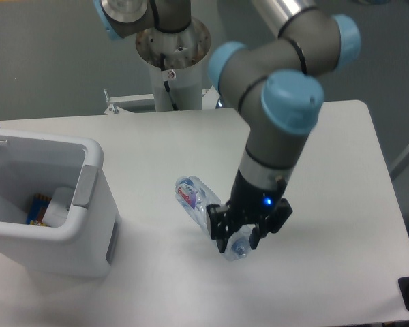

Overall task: Place the trash in the trash can
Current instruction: 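Lift the bottle, carry it over the bin and release it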

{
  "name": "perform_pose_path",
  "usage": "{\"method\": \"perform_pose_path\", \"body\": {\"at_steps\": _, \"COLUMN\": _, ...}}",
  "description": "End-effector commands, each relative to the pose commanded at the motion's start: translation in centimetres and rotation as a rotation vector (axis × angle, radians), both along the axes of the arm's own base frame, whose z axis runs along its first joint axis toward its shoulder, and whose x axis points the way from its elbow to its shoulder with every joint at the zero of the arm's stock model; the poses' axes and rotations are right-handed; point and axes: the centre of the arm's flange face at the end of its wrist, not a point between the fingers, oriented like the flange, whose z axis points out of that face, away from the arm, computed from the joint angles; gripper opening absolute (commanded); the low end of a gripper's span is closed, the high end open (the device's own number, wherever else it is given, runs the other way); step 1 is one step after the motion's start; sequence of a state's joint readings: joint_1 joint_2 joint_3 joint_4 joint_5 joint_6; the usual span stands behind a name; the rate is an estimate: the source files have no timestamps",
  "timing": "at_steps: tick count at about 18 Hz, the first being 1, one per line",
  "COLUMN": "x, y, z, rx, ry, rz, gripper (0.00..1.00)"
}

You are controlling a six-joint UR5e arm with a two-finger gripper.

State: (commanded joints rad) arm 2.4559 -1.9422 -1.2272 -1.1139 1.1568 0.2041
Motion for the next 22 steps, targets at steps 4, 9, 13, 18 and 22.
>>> {"method": "perform_pose_path", "body": {"at_steps": 4, "x": 1.4, "y": -0.4, "z": 4.3, "rx": 0.135, "ry": 0.068, "rz": -0.037, "gripper": 0.53}}
{"method": "perform_pose_path", "body": {"at_steps": 9, "x": 3.6, "y": -1.1, "z": 9.1, "rx": 0.252, "ry": 0.154, "rz": -0.064, "gripper": 0.54}}
{"method": "perform_pose_path", "body": {"at_steps": 13, "x": 4.9, "y": -1.2, "z": 11.9, "rx": 0.349, "ry": 0.212, "rz": -0.102, "gripper": 0.54}}
{"method": "perform_pose_path", "body": {"at_steps": 18, "x": 9.9, "y": -0.5, "z": 14.8, "rx": 0.397, "ry": 0.238, "rz": -0.159, "gripper": 0.54}}
{"method": "perform_pose_path", "body": {"at_steps": 22, "x": 14.2, "y": 1.1, "z": 15.1, "rx": 0.408, "ry": 0.221, "rz": -0.218, "gripper": 0.54}}
